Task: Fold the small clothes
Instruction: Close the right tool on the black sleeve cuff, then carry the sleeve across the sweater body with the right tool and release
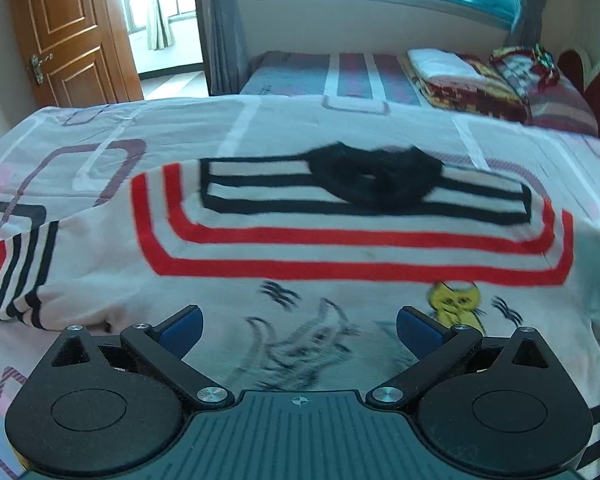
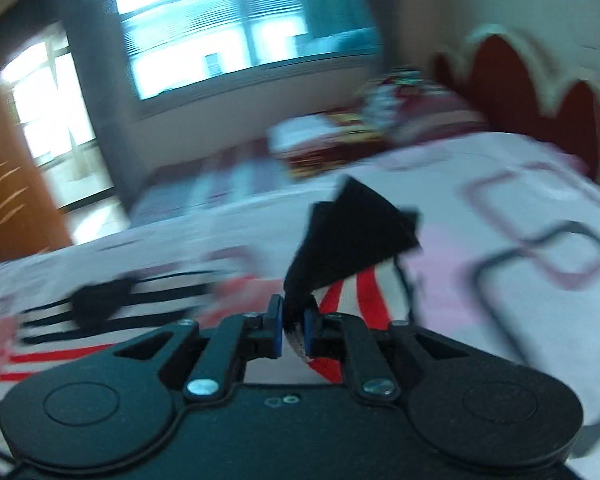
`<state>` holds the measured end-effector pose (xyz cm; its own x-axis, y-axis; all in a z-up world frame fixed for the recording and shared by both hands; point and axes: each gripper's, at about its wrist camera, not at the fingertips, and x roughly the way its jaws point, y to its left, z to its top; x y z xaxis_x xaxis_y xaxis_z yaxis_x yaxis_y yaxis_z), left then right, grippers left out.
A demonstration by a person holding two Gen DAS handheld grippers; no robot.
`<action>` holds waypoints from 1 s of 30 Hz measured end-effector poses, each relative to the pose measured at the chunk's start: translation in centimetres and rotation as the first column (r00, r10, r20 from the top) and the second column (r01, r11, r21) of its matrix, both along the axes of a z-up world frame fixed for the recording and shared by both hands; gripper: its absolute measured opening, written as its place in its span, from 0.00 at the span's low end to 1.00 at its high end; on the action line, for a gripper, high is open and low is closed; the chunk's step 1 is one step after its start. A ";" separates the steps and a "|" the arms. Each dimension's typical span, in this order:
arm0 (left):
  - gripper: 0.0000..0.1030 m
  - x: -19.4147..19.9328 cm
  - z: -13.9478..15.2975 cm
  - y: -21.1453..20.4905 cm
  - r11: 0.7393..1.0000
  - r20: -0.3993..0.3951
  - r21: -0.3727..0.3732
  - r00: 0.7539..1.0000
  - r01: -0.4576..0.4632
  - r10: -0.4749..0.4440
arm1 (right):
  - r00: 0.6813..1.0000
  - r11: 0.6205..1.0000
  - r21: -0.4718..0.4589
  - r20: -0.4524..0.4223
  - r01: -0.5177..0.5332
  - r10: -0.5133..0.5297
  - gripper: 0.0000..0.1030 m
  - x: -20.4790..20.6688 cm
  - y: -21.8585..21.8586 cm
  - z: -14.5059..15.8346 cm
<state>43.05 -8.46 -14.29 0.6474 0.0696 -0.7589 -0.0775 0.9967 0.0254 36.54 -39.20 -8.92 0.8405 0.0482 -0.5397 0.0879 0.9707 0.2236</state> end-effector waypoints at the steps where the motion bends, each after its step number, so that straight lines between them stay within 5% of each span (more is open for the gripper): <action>1: 1.00 0.1 0.1 0.8 1.000 0.001 -0.013 1.000 -0.003 0.003 | 0.999 0.999 0.008 -0.002 -0.050 0.050 0.10 0.5 2.4 0.1; 5: 1.00 0.5 -0.1 3.9 0.997 -0.019 -0.079 1.000 0.017 -0.018 | 0.975 0.977 0.045 -0.070 -0.210 0.213 0.10 2.2 10.9 -2.2; 8: 1.00 0.9 -1.0 4.7 0.991 -0.049 -0.124 0.997 0.057 -0.063 | 0.940 0.956 0.091 -0.176 -0.279 0.291 0.28 3.2 14.8 -5.1; 10: 1.00 1.1 -1.5 4.5 0.984 -0.074 -0.154 0.992 0.091 -0.103 | 0.929 0.954 0.088 -0.216 -0.287 0.299 0.57 2.9 16.3 -5.9; 17: 0.99 1.4 -3.2 1.8 0.931 -0.125 -0.302 0.959 0.206 -0.253 | 0.980 0.986 -0.045 -0.127 -0.160 0.153 0.71 -2.0 13.2 -2.4; 19: 0.70 1.3 -3.8 1.2 0.912 -0.111 -0.351 0.957 0.214 -0.268 | 0.987 0.992 -0.070 -0.124 -0.107 0.097 0.77 -3.6 11.9 -2.4; 20: 0.43 1.6 -4.3 0.9 0.897 -0.126 -0.387 0.951 0.214 -0.282 | 0.990 0.994 -0.076 -0.124 -0.082 0.072 0.77 -4.3 11.2 -2.3; 21: 0.39 2.1 -5.0 0.7 0.879 -0.156 -0.433 0.944 0.201 -0.292 | 0.991 0.995 -0.078 -0.125 -0.061 0.051 0.77 -5.0 10.6 -2.6; 25: 0.39 2.2 -5.4 -0.4 0.877 -0.122 -0.443 0.956 0.187 -0.266 | 0.990 0.998 -0.065 -0.137 0.011 -0.020 0.77 -6.5 8.0 -3.6; 28: 0.55 2.5 -5.5 -1.4 0.865 -0.123 -0.480 0.965 0.148 -0.233 | 0.991 0.996 -0.077 -0.128 0.040 -0.050 0.77 -6.5 6.5 -4.5; 30: 0.56 2.9 -5.7 -2.0 0.859 -0.117 -0.495 0.970 0.130 -0.214 | 0.989 0.995 -0.087 -0.134 0.052 -0.063 0.77 -6.0 5.6 -5.1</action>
